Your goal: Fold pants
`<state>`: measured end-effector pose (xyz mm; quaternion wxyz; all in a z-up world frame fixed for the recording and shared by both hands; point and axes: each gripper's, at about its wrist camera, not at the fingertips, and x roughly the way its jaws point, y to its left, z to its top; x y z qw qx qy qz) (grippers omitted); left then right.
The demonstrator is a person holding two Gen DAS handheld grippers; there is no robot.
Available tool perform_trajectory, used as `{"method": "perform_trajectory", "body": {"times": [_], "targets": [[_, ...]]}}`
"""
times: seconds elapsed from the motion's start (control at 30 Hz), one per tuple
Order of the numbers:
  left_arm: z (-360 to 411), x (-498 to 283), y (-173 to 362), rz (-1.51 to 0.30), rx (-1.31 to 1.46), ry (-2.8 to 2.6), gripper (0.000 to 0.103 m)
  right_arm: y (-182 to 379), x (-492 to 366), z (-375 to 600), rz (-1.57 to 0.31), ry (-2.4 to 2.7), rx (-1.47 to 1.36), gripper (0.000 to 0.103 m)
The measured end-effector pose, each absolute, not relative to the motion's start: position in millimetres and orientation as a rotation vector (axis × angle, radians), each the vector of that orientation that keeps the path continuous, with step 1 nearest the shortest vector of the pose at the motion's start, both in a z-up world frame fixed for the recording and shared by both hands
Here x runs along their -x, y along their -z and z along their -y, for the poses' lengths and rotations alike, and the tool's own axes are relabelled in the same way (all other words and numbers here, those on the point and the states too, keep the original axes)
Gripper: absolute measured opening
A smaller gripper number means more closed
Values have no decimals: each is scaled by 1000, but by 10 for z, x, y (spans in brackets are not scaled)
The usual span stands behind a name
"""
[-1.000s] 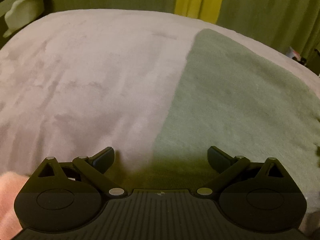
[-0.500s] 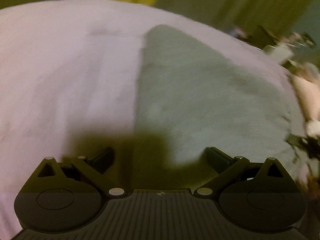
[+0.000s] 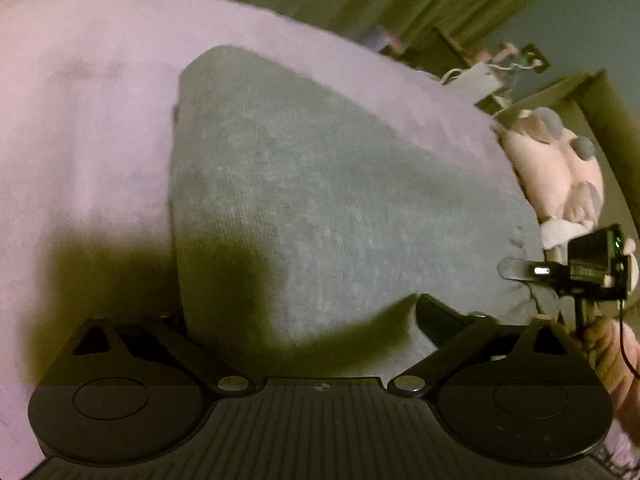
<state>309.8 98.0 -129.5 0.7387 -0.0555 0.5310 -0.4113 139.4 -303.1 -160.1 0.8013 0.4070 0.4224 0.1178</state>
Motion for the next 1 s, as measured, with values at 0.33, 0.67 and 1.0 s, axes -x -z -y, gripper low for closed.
{"method": "perform_trajectory", "body": {"times": [0.33, 0.67, 1.0], "targets": [[-708, -3204, 1371, -1116, 178, 842, 77, 1577, -1576, 2847, -933, -232, -842, 82], [-745, -3152, 843, -1026, 134, 816, 29, 1058, -1551, 2788, -802, -246, -815, 57], [-642, -3819, 494, -923, 130, 679, 32, 819, -2413, 2855, -726, -260, -800, 57]]}}
